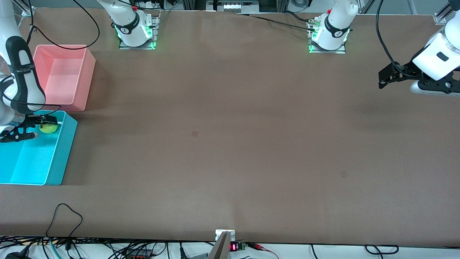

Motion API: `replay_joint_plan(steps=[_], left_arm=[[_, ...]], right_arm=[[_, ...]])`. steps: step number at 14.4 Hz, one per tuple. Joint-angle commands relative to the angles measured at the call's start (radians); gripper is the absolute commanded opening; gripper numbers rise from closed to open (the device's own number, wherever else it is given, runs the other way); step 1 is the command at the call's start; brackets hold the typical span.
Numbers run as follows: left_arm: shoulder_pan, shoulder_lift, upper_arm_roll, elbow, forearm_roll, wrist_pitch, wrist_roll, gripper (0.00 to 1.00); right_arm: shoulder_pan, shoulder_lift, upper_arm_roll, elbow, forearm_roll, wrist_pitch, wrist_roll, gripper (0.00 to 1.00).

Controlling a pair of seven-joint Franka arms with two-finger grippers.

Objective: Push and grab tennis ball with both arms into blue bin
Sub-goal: 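Open the right gripper to drop the ball into the cyan bin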

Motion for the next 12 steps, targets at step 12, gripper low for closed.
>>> replay_joint_plan(steps=[12], left_arm=[[0.004,0.017,-0.004,0.034,0.018,-0.022,0.021,1.0]], right_arm=[[0.052,-0.267,0.155,0.103,-0.006,-0.202,0.025,1.0]])
